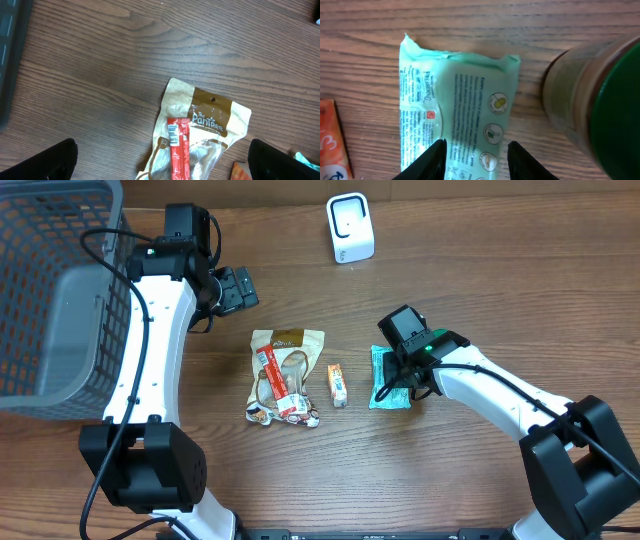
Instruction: Scan the item barcode
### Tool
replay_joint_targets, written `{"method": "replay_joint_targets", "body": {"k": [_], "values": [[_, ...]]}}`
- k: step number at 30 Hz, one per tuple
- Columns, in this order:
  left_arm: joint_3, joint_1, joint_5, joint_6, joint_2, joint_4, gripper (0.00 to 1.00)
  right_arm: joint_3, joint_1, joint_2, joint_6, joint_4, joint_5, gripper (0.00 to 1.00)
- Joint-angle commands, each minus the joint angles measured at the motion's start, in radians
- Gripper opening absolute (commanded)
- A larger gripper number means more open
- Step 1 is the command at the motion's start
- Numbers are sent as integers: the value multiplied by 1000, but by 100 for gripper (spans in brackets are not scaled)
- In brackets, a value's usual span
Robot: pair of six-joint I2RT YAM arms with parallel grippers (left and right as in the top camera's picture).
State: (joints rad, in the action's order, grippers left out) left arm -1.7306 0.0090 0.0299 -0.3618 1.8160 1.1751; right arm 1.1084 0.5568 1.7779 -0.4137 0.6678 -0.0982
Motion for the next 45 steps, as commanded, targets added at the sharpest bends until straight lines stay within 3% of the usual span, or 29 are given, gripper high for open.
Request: {"method": "replay_joint_targets", "body": {"k": [1,13,37,45], "values": [[-12,4,3,23,-15,-2,100,-3,-2,1,3,-3,41,41],[-12,4,3,23,-15,-2,99,-3,0,1,4,0,100,40],[-12,4,3,23,-15,-2,100,-40,-1,16,3,-49,3,42],[-12,4,3,23,-15,-2,100,-42,-1,16,68,-114,129,41]]}}
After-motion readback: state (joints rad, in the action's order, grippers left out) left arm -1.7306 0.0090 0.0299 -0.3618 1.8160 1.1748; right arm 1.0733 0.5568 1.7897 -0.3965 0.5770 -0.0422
